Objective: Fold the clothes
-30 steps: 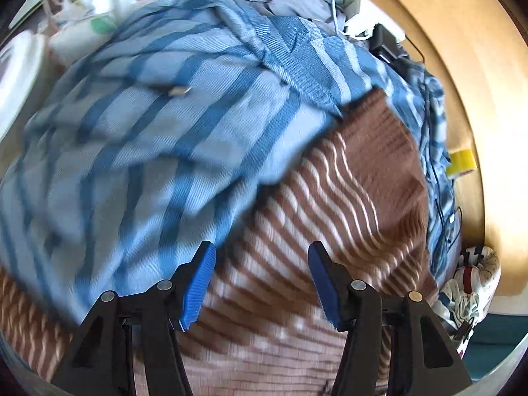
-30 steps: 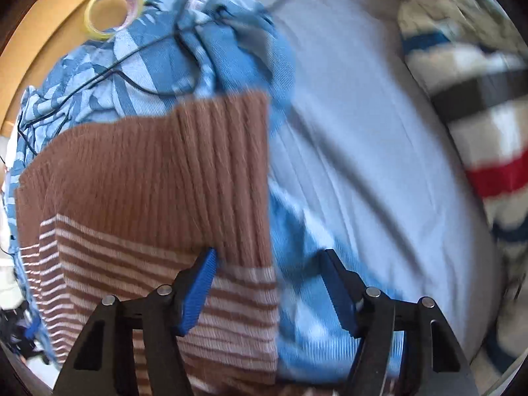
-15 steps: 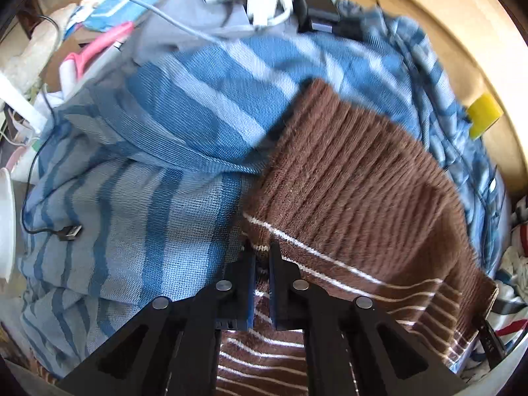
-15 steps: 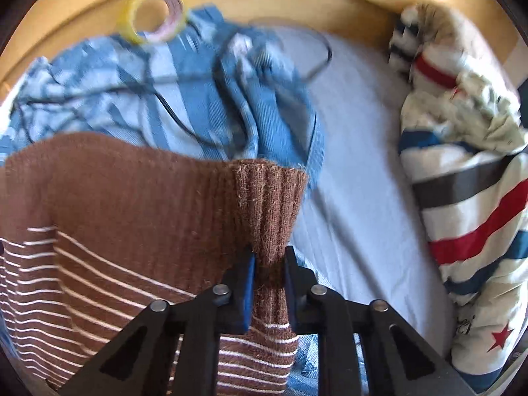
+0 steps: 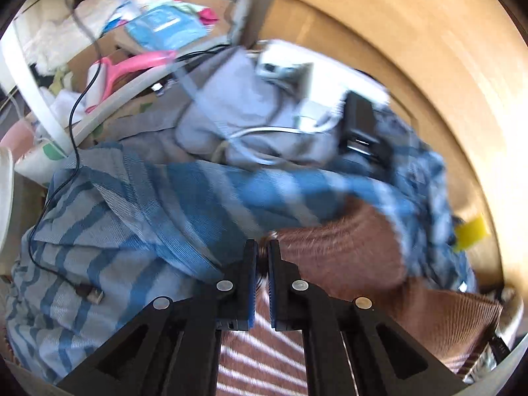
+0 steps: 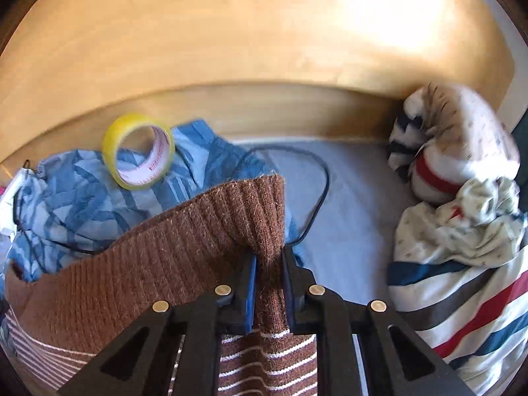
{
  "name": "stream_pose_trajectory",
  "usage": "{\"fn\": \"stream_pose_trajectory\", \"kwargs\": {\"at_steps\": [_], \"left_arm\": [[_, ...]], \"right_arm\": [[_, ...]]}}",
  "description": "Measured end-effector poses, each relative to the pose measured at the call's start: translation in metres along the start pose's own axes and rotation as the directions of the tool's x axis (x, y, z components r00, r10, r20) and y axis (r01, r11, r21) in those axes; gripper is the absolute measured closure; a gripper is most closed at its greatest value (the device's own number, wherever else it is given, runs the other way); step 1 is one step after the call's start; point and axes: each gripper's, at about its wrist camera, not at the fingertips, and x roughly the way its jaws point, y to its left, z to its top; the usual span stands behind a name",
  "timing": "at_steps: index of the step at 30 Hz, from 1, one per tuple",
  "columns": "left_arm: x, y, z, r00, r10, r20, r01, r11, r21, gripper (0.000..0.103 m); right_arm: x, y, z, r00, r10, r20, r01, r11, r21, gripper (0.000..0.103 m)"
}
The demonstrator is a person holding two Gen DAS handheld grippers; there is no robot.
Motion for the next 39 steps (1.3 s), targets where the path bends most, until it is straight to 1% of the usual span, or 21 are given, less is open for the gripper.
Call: {"fn": "stream_pose_trajectory", "kwargs": {"at_steps": [2,3,5,8,9,10,11,12,13,14,16,19,20,23,24,26,27,31,34,36,39], "left_arm": [[0.021,0.013,-0.002,0.997,0.071,-0.008,-0.071,0.997,-0.003,0.102],[0.029,0.018,-0.005,0.998,0.067,-0.007,-0.067,0.998,0.008,0.102],[0.028,0.021,-0.007,0.999,0.036,0.016,-0.037,0.999,0.032,0.102],[0.018,0.026,-0.003,0.996,-0.079,-0.028,0.078,0.996,-0.036,0.102],[0.013,0.027,-0.001,0.988,-0.147,-0.036,0.145,0.987,-0.065,0.097],[0.005,0.024,0.0,0.98,-0.196,-0.025,0.194,0.979,-0.064,0.076],[-0.003,0.021,0.001,0.972,-0.237,-0.011,0.236,0.97,-0.054,0.061],[-0.014,0.012,0.001,0.965,-0.262,0.022,0.262,0.965,-0.015,0.04],[-0.027,0.003,0.0,0.957,-0.284,0.059,0.283,0.959,0.032,0.037],[-0.035,-0.008,-0.001,0.956,-0.281,0.084,0.275,0.958,0.082,0.037],[-0.036,-0.038,-0.003,0.969,-0.23,0.092,0.206,0.954,0.219,0.037],[-0.015,-0.079,-0.008,0.99,-0.12,0.075,0.081,0.916,0.393,0.037],[-0.003,-0.085,-0.008,0.995,-0.085,0.056,0.054,0.909,0.414,0.037],[0.032,-0.088,-0.01,0.997,-0.049,-0.066,0.072,0.908,0.412,0.037],[0.035,-0.088,-0.01,0.996,-0.06,-0.072,0.084,0.907,0.413,0.038],[0.037,-0.086,-0.01,0.994,-0.088,-0.07,0.109,0.901,0.42,0.058],[0.036,-0.085,-0.01,0.994,-0.092,-0.06,0.108,0.901,0.421,0.088],[0.019,-0.079,-0.009,0.994,-0.107,0.036,0.083,0.908,0.411,0.091],[-0.004,-0.073,0.003,0.983,-0.106,0.149,0.045,0.929,0.367,0.092],[-0.011,-0.068,0.016,0.978,-0.107,0.177,0.044,0.943,0.33,0.092],[0.006,-0.067,0.019,0.987,-0.059,0.147,0.014,0.957,0.291,0.092]], "right_arm": [[0.027,-0.003,-0.01,0.998,0.003,-0.07,0.0,0.999,0.037,0.075],[0.04,-0.004,-0.017,0.994,0.005,-0.113,0.001,0.999,0.054,0.063],[0.058,-0.006,-0.035,0.981,0.007,-0.196,0.009,0.997,0.08,0.05],[0.037,-0.011,-0.056,0.986,0.037,-0.16,-0.021,0.995,0.097,0.042],[0.023,-0.011,-0.064,0.991,0.038,-0.131,-0.026,0.995,0.091,0.037],[0.005,-0.007,-0.075,0.995,0.051,-0.086,-0.045,0.996,0.072,0.035],[-0.014,-0.001,-0.088,0.997,0.059,-0.048,-0.057,0.998,0.039,0.031],[-0.033,0.006,-0.101,0.998,0.069,-0.009,-0.069,0.998,0.008,0.029],[-0.049,0.014,-0.118,0.996,0.084,0.03,-0.084,0.996,-0.004,0.026],[-0.062,0.02,-0.134,0.993,0.103,0.061,-0.104,0.995,0.002,0.023],[-0.079,0.034,-0.166,0.984,0.146,0.102,-0.152,0.987,0.049,0.023],[-0.085,0.044,-0.199,0.961,0.228,0.159,-0.252,0.955,0.157,0.024],[-0.083,0.045,-0.21,0.951,0.251,0.179,-0.284,0.938,0.196,0.024],[-0.061,0.044,-0.233,0.94,0.285,0.186,-0.326,0.913,0.247,0.024],[-0.055,0.047,-0.237,0.944,0.286,0.166,-0.319,0.92,0.229,0.024],[-0.047,0.052,-0.237,0.961,0.248,0.127,-0.269,0.943,0.197,0.024],[-0.045,0.053,-0.235,0.96,0.251,0.128,-0.272,0.942,0.195,0.024],[-0.043,0.059,-0.232,0.956,0.239,0.17,-0.267,0.949,0.167,0.023],[-0.038,0.07,-0.234,0.962,0.226,0.15,-0.247,0.959,0.139,0.023],[-0.041,0.076,-0.234,0.953,0.258,0.162,-0.279,0.952,0.125,0.023],[-0.045,0.086,-0.234,0.943,0.285,0.171,-0.302,0.95,0.084,0.022]]}}
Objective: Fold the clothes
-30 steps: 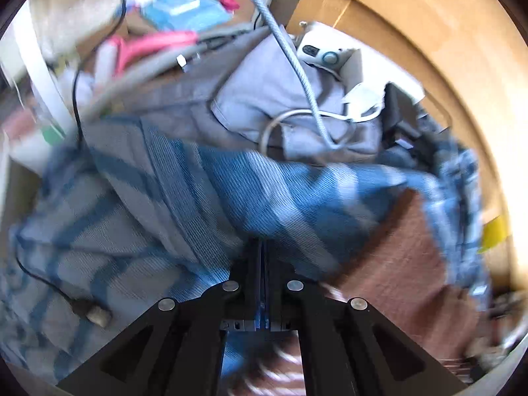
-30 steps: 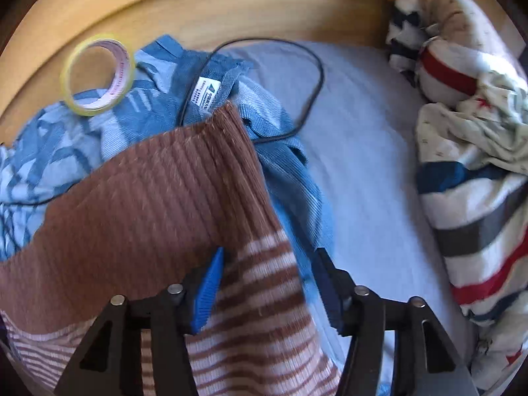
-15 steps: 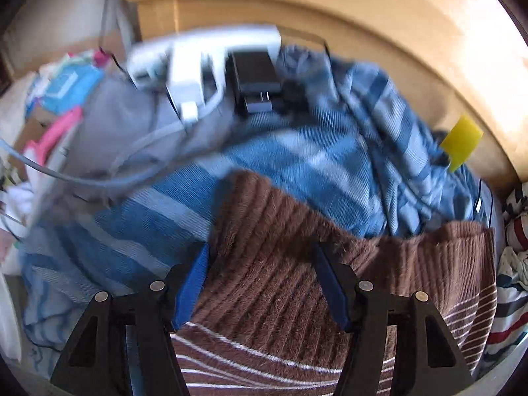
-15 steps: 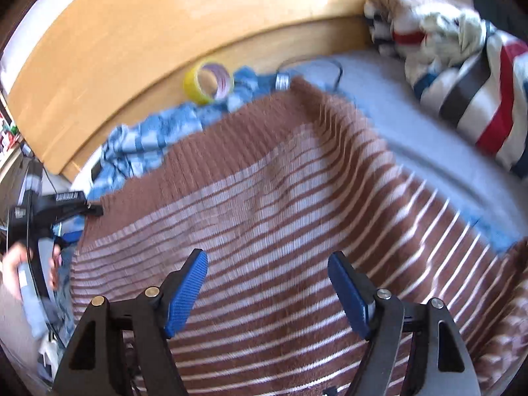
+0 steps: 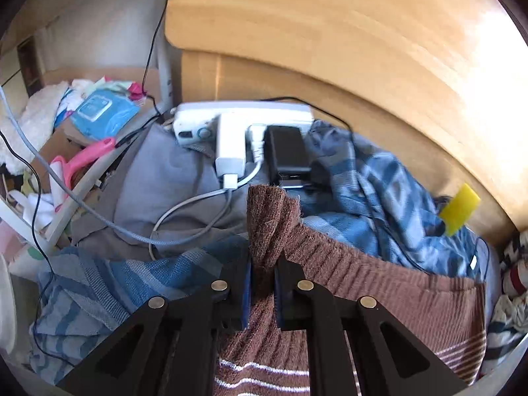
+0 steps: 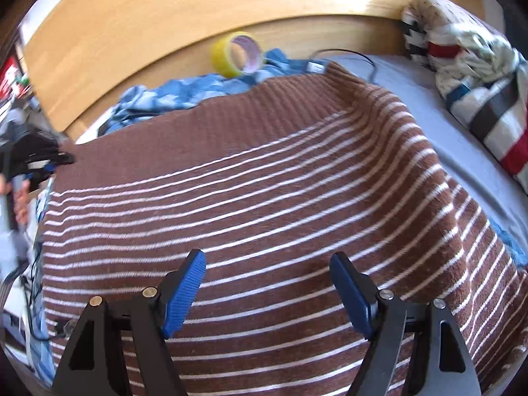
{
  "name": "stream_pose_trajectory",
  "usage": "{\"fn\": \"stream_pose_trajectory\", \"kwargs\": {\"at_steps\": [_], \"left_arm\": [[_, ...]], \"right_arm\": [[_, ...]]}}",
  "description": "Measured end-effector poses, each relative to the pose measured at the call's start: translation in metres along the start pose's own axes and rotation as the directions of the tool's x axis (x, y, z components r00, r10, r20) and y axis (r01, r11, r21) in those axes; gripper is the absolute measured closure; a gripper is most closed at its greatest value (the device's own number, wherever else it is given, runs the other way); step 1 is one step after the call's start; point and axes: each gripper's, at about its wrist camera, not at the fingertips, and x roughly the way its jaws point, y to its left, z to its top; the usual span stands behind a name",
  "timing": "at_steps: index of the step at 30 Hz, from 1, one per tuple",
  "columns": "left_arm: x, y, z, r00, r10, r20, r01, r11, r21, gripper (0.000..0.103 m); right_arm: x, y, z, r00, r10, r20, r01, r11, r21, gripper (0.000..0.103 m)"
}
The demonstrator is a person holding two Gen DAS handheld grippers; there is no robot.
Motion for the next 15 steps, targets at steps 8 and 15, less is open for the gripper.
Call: {"fn": "stream_pose_trajectory", "kwargs": {"at_steps": [8,15], "left_arm": [[0.021,0.007,-0.01,0.995,-0.012,-0.098,0.001,0.994,-0.113,0.078],[-0.084,0.036,-0.053,0.957,-0.288,-0.021,0.283,0.95,-0.131,0.031]], "right_arm": [[0.014,0.003,-0.005,0.995,0.037,-0.089,-0.039,0.999,-0.021,0.019],[0.015,-0.011,0.002,0.986,0.11,-0.128,-0.108,0.994,0.025,0.017]]}}
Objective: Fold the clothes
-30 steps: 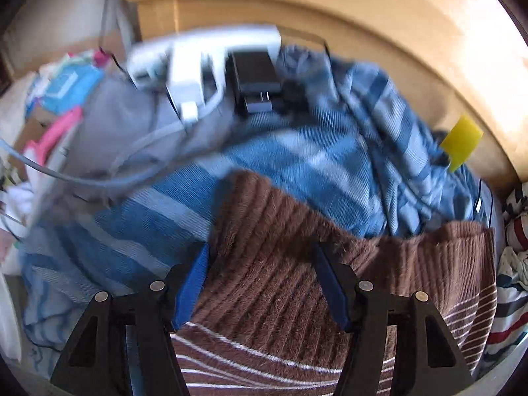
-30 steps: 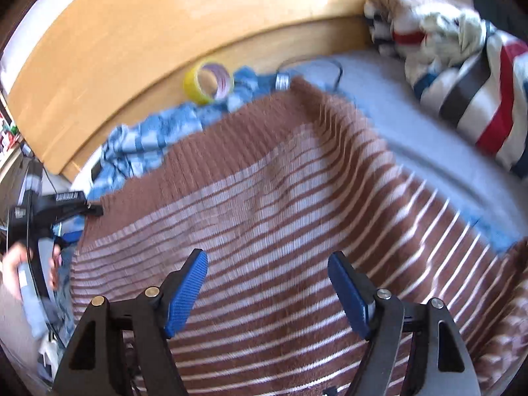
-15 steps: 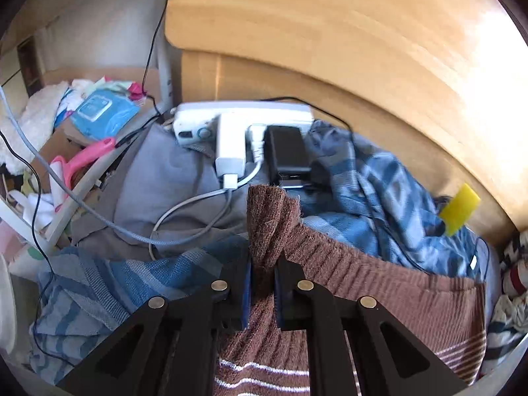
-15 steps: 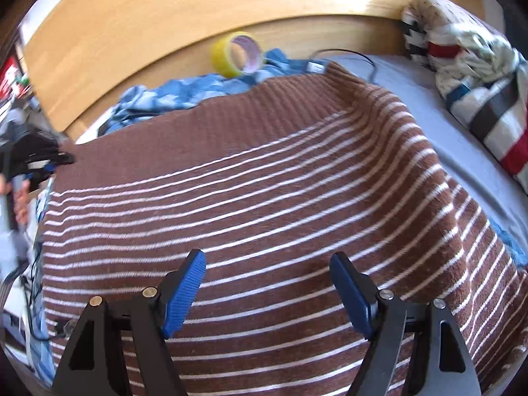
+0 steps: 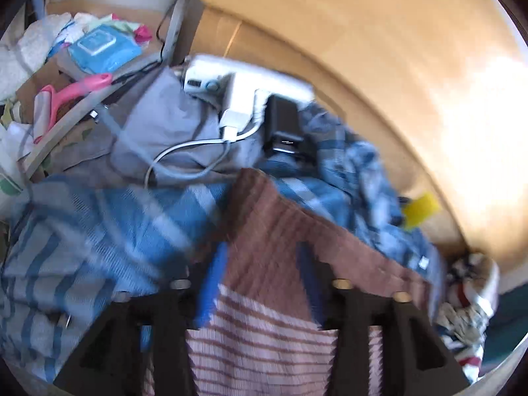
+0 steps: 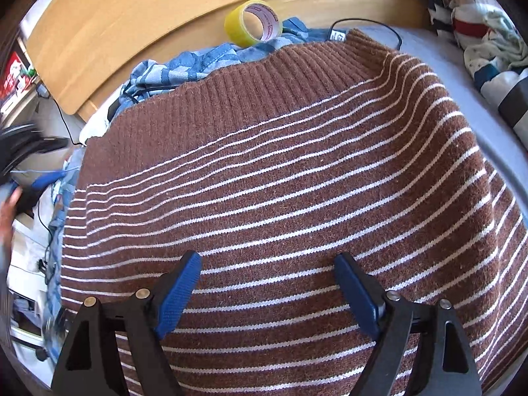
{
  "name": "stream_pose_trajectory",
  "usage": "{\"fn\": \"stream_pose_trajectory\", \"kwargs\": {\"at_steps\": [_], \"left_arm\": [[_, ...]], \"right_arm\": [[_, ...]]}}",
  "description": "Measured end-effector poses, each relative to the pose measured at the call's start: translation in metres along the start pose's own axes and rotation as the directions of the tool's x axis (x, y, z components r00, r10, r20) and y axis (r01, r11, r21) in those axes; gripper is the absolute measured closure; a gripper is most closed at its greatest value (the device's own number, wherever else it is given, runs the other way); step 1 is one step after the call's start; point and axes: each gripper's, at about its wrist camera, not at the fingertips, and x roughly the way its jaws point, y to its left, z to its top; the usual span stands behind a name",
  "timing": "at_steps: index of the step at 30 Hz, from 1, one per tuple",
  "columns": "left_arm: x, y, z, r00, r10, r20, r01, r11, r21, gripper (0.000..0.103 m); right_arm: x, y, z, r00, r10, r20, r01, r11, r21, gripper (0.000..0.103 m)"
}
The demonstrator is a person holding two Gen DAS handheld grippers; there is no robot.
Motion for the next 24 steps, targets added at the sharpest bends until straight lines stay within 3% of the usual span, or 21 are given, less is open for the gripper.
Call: {"fn": "stream_pose_trajectory", "kwargs": {"at_steps": [2,3,4,5,6,8,9,12,15,16,18,19,21,23,24], "left_arm": [[-0.012,-0.014,-0.033,1.0,0.001,-0.02,0.002,0.989,0.148,0.031],[-0.008,-0.021,-0.049,0.997,0.059,-0.043,-0.048,0.974,0.223,0.036],[0.002,-0.025,-0.062,0.989,0.124,-0.079,-0.097,0.953,0.287,0.054],[0.012,-0.026,-0.074,0.981,0.159,-0.115,-0.113,0.938,0.327,0.065],[0.026,-0.022,-0.086,0.966,0.2,-0.162,-0.133,0.927,0.351,0.079],[0.049,-0.004,-0.097,0.932,0.317,-0.175,-0.243,0.905,0.348,0.093],[0.05,0.006,-0.096,0.936,0.304,-0.174,-0.245,0.923,0.297,0.099],[0.044,0.034,-0.085,0.961,0.215,-0.175,-0.2,0.975,0.103,0.099],[0.038,0.038,-0.082,0.956,0.244,-0.164,-0.233,0.969,0.087,0.099],[0.038,0.037,-0.082,0.952,0.256,-0.165,-0.245,0.966,0.088,0.099],[0.038,0.034,-0.083,0.945,0.28,-0.169,-0.27,0.959,0.084,0.099],[0.038,0.032,-0.083,0.941,0.292,-0.17,-0.282,0.956,0.082,0.099],[0.037,0.022,-0.084,0.923,0.339,-0.18,-0.33,0.941,0.078,0.099],[0.03,0.004,-0.085,0.899,0.383,-0.212,-0.378,0.924,0.065,0.1],[0.023,-0.009,-0.088,0.909,0.344,-0.234,-0.346,0.938,0.037,0.099]], "right_arm": [[-0.002,-0.001,0.0,1.0,0.009,0.002,-0.009,1.0,0.008,0.017],[-0.006,-0.002,-0.001,1.0,0.013,0.009,-0.014,1.0,0.016,0.019],[-0.011,-0.006,-0.001,1.0,0.012,0.023,-0.013,0.999,0.031,0.021],[-0.017,-0.01,0.0,0.999,0.009,0.038,-0.011,0.999,0.044,0.022],[-0.024,-0.016,0.001,0.998,0.001,0.058,-0.004,0.998,0.057,0.022],[-0.039,-0.034,0.003,0.995,-0.035,0.097,0.027,0.996,0.089,0.021],[-0.043,-0.045,0.005,0.993,-0.058,0.099,0.047,0.993,0.106,0.02],[-0.054,-0.076,0.011,0.992,-0.064,0.105,0.046,0.985,0.169,0.023],[-0.086,-0.109,0.017,0.977,-0.047,0.209,-0.012,0.963,0.269,0.026],[-0.096,-0.118,0.018,0.969,-0.086,0.233,0.016,0.958,0.285,0.026],[-0.1,-0.13,0.022,0.949,-0.265,0.168,0.214,0.939,0.27,0.026],[-0.097,-0.136,0.023,0.926,-0.356,0.123,0.318,0.914,0.25,0.027],[-0.087,-0.15,0.022,0.901,-0.431,0.046,0.409,0.882,0.234,0.027],[-0.076,-0.161,0.02,0.937,-0.349,-0.02,0.343,0.907,0.242,0.028],[-0.07,-0.163,0.02,0.951,-0.307,-0.044,0.308,0.921,0.238,0.028]]}}
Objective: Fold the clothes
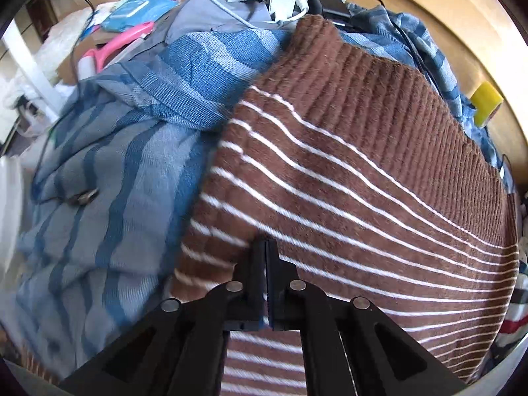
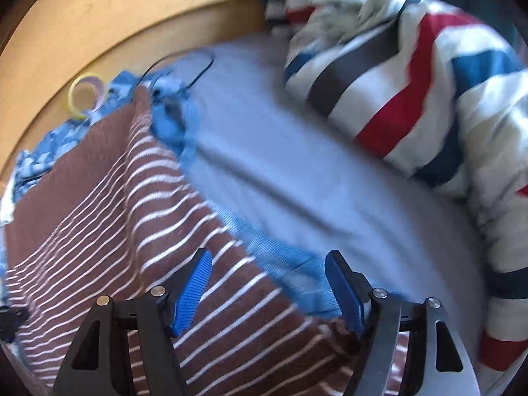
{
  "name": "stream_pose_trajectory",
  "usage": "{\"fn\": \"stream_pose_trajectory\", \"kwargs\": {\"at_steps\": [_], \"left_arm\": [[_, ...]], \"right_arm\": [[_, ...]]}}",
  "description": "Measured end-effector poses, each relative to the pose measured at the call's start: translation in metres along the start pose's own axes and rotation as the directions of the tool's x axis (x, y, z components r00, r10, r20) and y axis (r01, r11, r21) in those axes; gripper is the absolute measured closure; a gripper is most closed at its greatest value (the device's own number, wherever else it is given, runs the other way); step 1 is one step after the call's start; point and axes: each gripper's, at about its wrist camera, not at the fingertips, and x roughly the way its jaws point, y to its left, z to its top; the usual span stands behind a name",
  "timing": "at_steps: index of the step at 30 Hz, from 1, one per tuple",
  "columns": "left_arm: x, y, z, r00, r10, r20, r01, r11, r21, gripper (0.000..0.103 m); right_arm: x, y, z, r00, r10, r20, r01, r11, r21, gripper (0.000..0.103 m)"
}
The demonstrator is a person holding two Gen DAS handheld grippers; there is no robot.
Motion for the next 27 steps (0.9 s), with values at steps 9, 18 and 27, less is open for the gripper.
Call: {"fn": "stream_pose_trajectory", "kwargs": {"at_steps": [9,18,27], "left_arm": [[-0.049,-0.126,-0.064,0.945,-0.325,0.04,0.299,0.905,0.302,0.054],[0.014,-0.126,-0.053,0.989,-0.144,0.028,0.135,0.967,0.215,0.054],[-0.007,-0.124,-0.057,0.981,-0.194,0.015,0.184,0.948,0.258,0.093]], "right_arm": [[0.024,0.036,-0.01,0.998,-0.064,-0.021,0.058,0.979,-0.197,0.071],[0.02,0.002,0.006,0.986,-0.149,0.069,0.152,0.988,-0.031,0.089],[-0.019,-0.006,0.019,0.964,-0.159,0.213,0.15,0.987,0.06,0.045]]}}
